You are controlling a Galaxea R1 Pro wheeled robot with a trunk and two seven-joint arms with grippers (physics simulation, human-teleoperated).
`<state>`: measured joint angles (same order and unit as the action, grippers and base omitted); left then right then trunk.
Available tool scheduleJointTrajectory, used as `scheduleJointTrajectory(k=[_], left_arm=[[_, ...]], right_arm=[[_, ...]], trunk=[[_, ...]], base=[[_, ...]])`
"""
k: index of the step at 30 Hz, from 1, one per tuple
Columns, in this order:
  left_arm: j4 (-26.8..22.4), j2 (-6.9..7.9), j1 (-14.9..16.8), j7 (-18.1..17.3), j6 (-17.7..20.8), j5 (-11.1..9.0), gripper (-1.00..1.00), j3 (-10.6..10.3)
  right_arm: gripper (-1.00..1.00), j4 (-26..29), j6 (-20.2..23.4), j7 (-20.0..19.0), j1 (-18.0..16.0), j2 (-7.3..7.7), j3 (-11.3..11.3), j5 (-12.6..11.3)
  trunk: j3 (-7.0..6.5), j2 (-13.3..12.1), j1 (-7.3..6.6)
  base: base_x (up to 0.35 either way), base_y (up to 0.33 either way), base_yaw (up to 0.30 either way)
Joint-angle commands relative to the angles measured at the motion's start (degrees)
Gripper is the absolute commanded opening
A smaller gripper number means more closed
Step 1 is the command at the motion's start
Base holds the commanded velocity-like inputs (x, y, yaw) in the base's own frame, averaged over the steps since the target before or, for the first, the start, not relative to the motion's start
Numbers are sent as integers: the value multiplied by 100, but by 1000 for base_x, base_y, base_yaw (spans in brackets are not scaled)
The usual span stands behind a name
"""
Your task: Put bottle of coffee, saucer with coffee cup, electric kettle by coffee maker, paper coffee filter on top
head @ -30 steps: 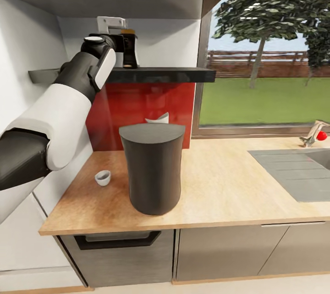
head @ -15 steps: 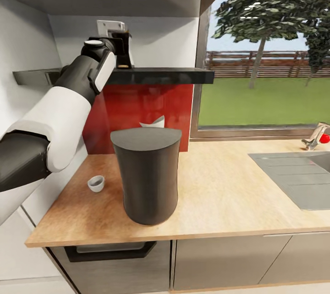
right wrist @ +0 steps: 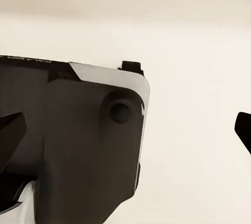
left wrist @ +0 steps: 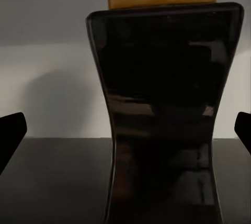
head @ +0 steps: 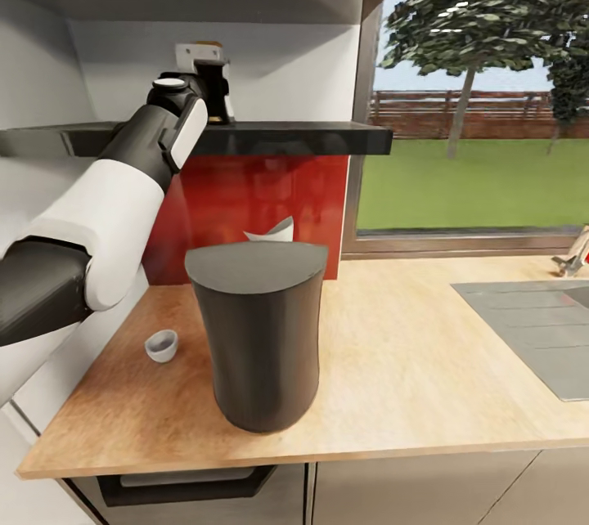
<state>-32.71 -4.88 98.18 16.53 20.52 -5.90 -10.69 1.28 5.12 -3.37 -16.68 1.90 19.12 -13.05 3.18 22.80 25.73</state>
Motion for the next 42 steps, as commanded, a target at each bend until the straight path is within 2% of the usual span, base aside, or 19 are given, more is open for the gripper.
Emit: scheduleJointTrajectory(k=[1,42], left_arm=[[-6,5,4,52,22,-60,100,-42],[-7,22,-131,52,5,-60,100,-54]], right_arm=[[100,13,33,-14,-2,3,48,-57],[100,13,33,-14,-3,3,48,-57]], trunk=[[13,12,6],[13,12,6]], base=[[169,0,0],[32,-14,0]])
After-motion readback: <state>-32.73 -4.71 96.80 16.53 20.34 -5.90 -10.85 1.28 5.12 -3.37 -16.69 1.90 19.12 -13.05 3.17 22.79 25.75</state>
